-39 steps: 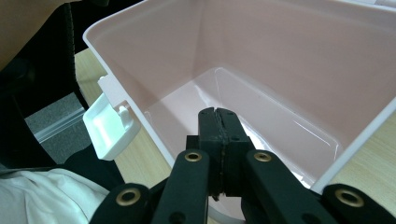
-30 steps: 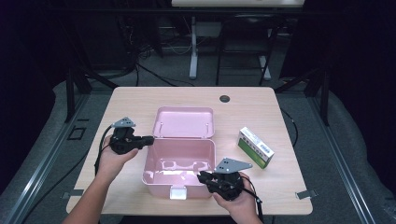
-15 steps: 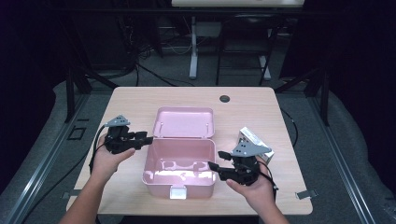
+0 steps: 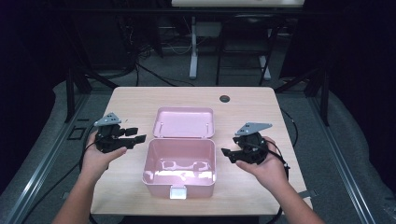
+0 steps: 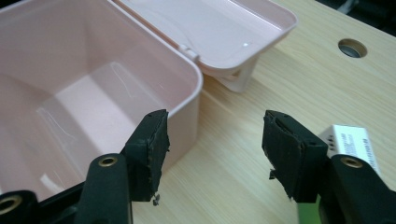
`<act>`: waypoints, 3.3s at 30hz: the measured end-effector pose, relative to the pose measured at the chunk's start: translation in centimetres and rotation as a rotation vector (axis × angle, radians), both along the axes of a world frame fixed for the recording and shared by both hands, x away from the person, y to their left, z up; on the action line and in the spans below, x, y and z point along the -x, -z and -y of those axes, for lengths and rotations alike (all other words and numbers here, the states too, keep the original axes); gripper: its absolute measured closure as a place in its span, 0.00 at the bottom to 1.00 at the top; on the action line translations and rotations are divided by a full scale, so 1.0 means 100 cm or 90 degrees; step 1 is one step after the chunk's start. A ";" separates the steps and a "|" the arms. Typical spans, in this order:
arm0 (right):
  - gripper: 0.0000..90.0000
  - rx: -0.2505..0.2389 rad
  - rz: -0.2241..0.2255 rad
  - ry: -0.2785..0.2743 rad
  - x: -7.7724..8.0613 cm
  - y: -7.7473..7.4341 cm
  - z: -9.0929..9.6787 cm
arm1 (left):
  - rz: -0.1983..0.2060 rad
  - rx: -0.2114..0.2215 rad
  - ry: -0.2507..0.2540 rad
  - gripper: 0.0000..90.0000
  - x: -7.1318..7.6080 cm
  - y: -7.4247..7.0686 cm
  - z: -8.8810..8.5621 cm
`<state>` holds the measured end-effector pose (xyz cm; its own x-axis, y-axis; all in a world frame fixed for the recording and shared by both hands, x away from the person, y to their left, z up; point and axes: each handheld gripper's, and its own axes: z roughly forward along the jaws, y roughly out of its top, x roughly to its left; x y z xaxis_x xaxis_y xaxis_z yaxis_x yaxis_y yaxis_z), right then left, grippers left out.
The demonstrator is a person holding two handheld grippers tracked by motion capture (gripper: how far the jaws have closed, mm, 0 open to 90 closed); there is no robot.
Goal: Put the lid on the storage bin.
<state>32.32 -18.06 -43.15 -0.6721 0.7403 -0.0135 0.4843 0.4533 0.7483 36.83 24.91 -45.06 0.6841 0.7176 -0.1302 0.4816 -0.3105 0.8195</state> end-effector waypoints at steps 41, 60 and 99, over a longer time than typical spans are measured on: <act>0.38 0.262 -0.205 0.053 -0.083 -0.009 0.014 | -0.030 -0.039 0.000 0.47 0.000 -0.003 -0.009; 0.45 0.304 -0.310 0.078 -0.117 0.009 0.033 | -0.026 -0.028 -0.002 0.47 -0.001 -0.005 -0.013; 0.62 0.339 -0.391 0.078 -0.126 0.042 0.041 | -0.030 -0.030 -0.004 0.47 -0.003 -0.002 -0.014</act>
<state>44.96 -22.20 -47.35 -0.5888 0.8073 -0.0407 0.8067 0.5900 0.0336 37.12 26.27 -44.82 0.6739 0.7276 -0.1283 0.5218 -0.3458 0.7799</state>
